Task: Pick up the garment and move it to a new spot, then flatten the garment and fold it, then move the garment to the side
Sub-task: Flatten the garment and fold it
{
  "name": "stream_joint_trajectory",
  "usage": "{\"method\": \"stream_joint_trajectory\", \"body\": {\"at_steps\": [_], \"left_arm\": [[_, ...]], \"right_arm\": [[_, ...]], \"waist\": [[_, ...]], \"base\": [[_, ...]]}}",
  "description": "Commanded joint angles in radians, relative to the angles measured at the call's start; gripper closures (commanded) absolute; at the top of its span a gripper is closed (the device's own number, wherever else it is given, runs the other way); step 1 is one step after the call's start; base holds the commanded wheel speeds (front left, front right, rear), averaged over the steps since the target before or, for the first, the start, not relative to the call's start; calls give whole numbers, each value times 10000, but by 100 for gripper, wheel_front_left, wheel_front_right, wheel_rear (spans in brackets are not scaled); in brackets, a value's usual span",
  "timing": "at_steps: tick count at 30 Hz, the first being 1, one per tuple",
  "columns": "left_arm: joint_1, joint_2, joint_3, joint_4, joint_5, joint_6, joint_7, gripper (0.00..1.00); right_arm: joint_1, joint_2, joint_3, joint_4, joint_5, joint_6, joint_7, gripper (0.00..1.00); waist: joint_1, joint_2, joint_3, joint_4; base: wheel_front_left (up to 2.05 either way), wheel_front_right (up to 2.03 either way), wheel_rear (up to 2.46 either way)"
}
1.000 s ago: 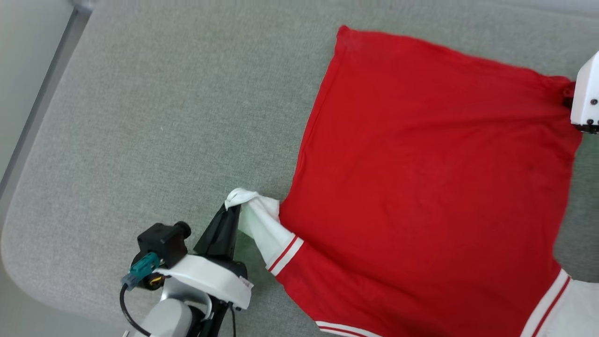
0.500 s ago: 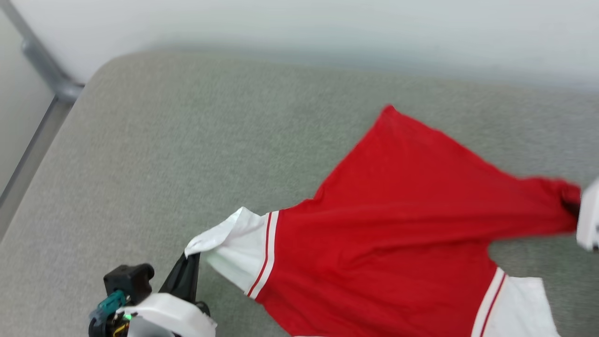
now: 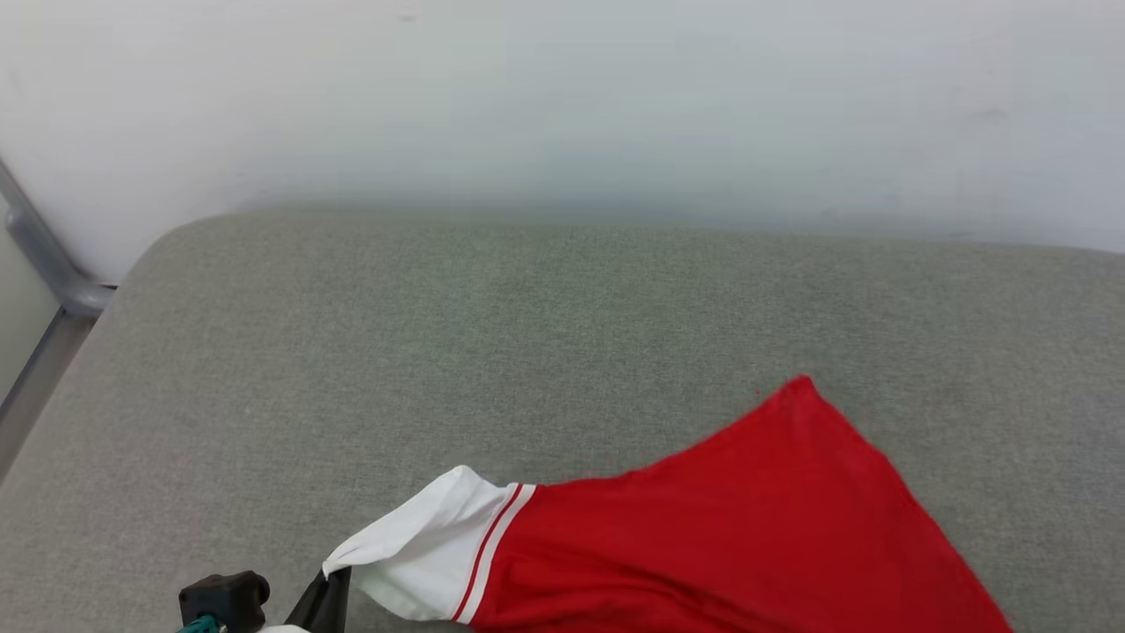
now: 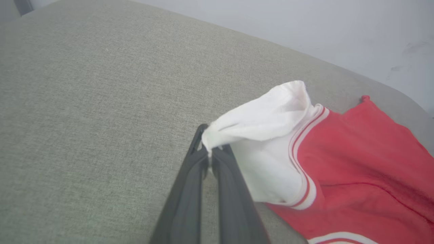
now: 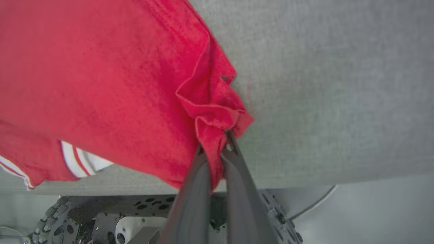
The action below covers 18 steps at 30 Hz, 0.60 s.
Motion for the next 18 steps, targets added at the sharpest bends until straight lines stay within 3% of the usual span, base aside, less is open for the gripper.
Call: {"method": "stream_joint_trajectory", "body": {"at_steps": [1,4,5,6,7,8,12,15,18], "left_arm": [[93,66,34,-31,-31,64,57,100],[150,75,20,-29,-74,87,117,100],[149,77,29,-24,-95,104,123,100],[143,77,37,-16,-105,115,126,100],[139,69,32,-3,-112,122,123,100],[132,63,26,7,-118,123,128,100],[70,48,-19,8,-112,123,133,100],[-71,49,-69,-38,-76,116,135,100],[-140,36,-86,-58,-50,106,93,100]], "right_arm": [[466,531,-162,-241,-163,-7,99,100],[1101,1121,-428,-501,-322,-7,107,100],[1177,1255,-485,-560,-259,-7,-35,91],[1190,1347,-548,-593,-173,-7,-219,55],[1178,1408,-530,-606,-104,-7,-425,34],[1107,1451,-538,-598,29,-7,-683,0],[836,1469,-457,-674,105,-7,-1893,0],[273,1475,-325,-810,108,-7,-3788,0],[-92,1317,-154,-818,-8,-7,-4664,0]], "waist": [[3,-1,-79,-69],[3,-1,-108,-68],[3,-1,-110,-76],[3,-1,-108,-92],[3,-1,-107,-112],[3,-1,-102,-131],[3,-1,-82,-165],[3,-1,-38,-183],[3,-1,5,-186]], "base": [[0,0,0],[0,0,0],[0,0,0],[0,0,0],[0,0,0],[0,0,0],[0,0,0],[0,0,0],[0,0,0]]}}
